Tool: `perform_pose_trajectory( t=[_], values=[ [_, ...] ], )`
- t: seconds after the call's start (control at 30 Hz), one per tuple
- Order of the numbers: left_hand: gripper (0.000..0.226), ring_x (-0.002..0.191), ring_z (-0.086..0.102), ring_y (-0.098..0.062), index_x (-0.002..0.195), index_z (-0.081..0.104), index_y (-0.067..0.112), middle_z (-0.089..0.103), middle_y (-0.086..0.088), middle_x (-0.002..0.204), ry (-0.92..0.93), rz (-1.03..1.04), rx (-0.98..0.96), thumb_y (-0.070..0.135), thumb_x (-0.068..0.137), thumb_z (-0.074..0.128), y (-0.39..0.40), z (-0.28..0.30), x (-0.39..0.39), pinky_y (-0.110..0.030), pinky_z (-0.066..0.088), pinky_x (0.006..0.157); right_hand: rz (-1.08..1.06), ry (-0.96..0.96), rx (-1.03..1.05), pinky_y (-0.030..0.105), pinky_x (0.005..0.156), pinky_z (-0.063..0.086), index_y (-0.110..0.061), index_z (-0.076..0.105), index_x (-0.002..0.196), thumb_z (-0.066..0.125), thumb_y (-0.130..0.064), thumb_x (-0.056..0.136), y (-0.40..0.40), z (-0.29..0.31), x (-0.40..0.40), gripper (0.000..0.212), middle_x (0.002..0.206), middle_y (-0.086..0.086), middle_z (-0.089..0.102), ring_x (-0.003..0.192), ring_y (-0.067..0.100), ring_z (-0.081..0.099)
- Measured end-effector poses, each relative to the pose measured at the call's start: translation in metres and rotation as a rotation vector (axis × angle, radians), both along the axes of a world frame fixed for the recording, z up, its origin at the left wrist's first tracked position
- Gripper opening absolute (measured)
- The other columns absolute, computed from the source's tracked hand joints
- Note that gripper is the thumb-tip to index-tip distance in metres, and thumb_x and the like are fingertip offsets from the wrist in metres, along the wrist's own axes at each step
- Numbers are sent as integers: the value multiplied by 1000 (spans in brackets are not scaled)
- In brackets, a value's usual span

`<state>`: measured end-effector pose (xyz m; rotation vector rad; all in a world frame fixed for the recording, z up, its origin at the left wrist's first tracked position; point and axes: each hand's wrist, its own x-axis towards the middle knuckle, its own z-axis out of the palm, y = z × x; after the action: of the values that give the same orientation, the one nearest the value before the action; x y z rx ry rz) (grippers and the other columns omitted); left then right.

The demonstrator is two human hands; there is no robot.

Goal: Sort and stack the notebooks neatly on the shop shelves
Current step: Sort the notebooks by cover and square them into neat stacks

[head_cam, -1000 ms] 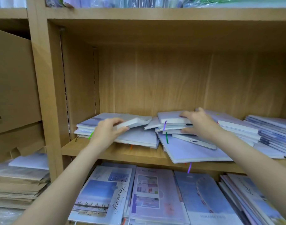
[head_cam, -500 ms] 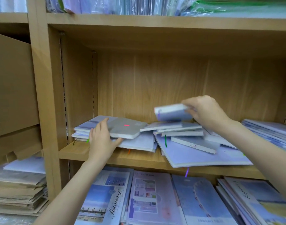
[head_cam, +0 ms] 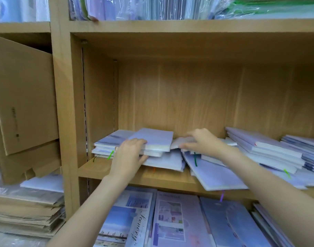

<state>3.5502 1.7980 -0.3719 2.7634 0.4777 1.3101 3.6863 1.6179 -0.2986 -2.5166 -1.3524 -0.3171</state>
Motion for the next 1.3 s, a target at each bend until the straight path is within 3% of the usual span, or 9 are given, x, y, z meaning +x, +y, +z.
perform_pose_trajectory(
  t=[0.2, 0.4, 0.53, 0.63, 0.77, 0.87, 1.03, 1.13, 1.3],
  values=[
    [45, 109, 54, -29, 126, 56, 16, 63, -6, 117, 23, 121, -50, 27, 84, 66, 3, 7, 3, -35, 41, 87, -133, -159, -166, 33, 91, 44, -25, 46, 137, 63, -40, 84, -37, -8, 27, 57, 128, 4, 57, 117, 25, 52],
    [44, 115, 49, -29, 131, 49, 17, 60, -7, 121, 108, 201, -104, 24, 89, 60, 12, 13, 4, -35, 37, 97, -89, -236, -182, 37, 95, 44, -32, 59, 124, 64, -43, 83, -61, 5, 24, 42, 121, -8, 64, 113, 18, 55],
    [45, 119, 46, -28, 133, 46, 15, 57, -8, 124, 225, 229, -133, 12, 89, 53, 6, 24, 8, -34, 29, 104, -179, -426, -39, 35, 74, 46, -31, 60, 115, 48, -40, 94, -84, 21, 22, 25, 102, 2, 66, 98, 27, 59],
    [54, 126, 43, -25, 138, 41, 14, 52, -6, 134, 250, 71, -206, 6, 86, 50, -17, 30, 15, -30, 26, 105, -244, -412, 70, 35, 76, 47, -30, 58, 116, 44, -35, 96, -99, 20, 40, 24, 110, 4, 65, 100, 30, 59],
    [52, 127, 43, -20, 138, 40, 15, 48, -3, 139, 239, -198, -198, 12, 88, 54, -61, 30, 29, -23, 31, 96, -137, -75, -159, 26, 98, 35, -25, 39, 140, 43, -39, 97, -110, -7, 55, 46, 144, 2, 44, 128, 19, 44],
    [39, 117, 51, -25, 127, 51, 13, 57, -8, 126, 280, -232, -196, 13, 88, 53, -82, 28, 47, -29, 40, 88, -112, -64, -109, 27, 89, 41, -20, 41, 137, 56, -47, 88, -110, -12, 53, 59, 122, -2, 57, 110, 18, 53],
    [35, 103, 59, -25, 119, 58, 10, 65, -10, 108, 178, -256, -396, 6, 84, 57, -85, 19, 69, -30, 47, 85, -191, -322, -215, 36, 84, 45, -14, 57, 111, 51, -45, 91, -88, -1, 54, 37, 105, 11, 64, 115, 33, 52],
    [46, 103, 60, -22, 128, 51, 8, 63, -8, 116, 76, -298, -538, 0, 83, 58, -84, 17, 72, -30, 47, 92, -202, -344, -97, 33, 70, 41, -15, 53, 92, 48, -41, 94, -85, 10, 52, 27, 88, 9, 59, 97, 34, 58],
    [45, 101, 61, -22, 126, 53, 8, 62, -8, 117, 79, -274, -529, 1, 82, 60, -82, 15, 85, -27, 46, 89, -201, -531, 270, 39, 70, 45, -16, 56, 107, 48, -29, 95, -97, 22, 60, 19, 100, 10, 63, 91, 37, 60]
  ],
)
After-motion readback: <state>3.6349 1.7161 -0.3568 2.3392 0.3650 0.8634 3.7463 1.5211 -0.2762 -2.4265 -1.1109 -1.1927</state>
